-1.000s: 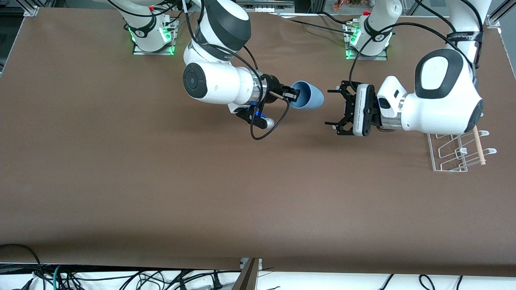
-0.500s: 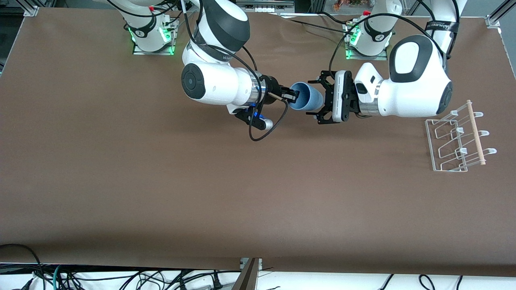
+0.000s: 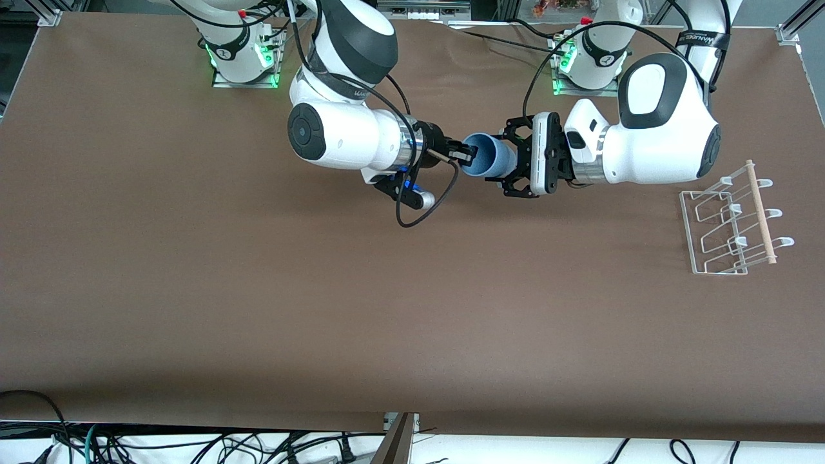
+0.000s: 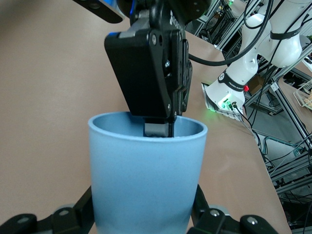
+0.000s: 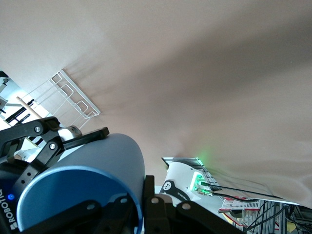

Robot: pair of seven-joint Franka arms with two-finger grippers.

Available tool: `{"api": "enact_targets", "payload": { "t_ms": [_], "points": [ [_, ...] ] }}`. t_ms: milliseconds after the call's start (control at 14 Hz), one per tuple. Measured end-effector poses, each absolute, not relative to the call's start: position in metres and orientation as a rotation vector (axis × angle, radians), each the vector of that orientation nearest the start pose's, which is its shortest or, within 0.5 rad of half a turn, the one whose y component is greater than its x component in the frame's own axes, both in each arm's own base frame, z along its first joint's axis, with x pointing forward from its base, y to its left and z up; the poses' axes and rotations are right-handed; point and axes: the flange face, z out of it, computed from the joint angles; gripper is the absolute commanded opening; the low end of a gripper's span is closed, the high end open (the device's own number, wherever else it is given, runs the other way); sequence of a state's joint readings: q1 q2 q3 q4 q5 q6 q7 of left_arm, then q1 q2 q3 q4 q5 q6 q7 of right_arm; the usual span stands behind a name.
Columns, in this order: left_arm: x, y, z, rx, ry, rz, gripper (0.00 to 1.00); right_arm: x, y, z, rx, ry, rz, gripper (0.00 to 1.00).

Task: Transfer cup to left arm and place on rack
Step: 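Close the left gripper on the cup's rim beside the right gripper, then open the right gripper and withdraw it while the left gripper holds the cup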

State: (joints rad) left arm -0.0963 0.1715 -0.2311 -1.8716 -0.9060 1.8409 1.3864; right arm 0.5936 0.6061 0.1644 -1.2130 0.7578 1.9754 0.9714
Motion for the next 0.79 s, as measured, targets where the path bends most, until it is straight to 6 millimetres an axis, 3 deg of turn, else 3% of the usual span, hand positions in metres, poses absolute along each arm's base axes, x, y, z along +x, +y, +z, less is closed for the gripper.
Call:
{"api": "enact_targets", "payload": {
  "t_ms": [71, 143, 214, 571, 786],
  "points": [
    [0.543, -0.244, 0.439, 1.759, -1.425, 0.343, 0.11, 0.536, 0.521, 0.464, -2.341, 0.607, 0.659, 0.09],
    [0.543, -0.244, 0.439, 1.759, -1.425, 0.344, 0.11, 0.537, 0.521, 0.464, -2.34, 0.607, 0.66, 0.64],
    [0.543, -0.244, 0.439, 1.758, -1.425, 0.342, 0.11, 0.539, 0.52, 0.465, -2.337, 0.612, 0.655, 0.95],
    [0.545, -0.244, 0.439, 1.767, -1.422, 0.353, 0.11, 0.567, 0.488, 0.477, -2.283, 0.667, 0.642, 0.98],
    [0.543, -0.241, 0.438, 1.762, -1.427, 0.335, 0.11, 0.593, 0.442, 0.505, -2.262, 0.704, 0.606, 0.99]
  ]
}}
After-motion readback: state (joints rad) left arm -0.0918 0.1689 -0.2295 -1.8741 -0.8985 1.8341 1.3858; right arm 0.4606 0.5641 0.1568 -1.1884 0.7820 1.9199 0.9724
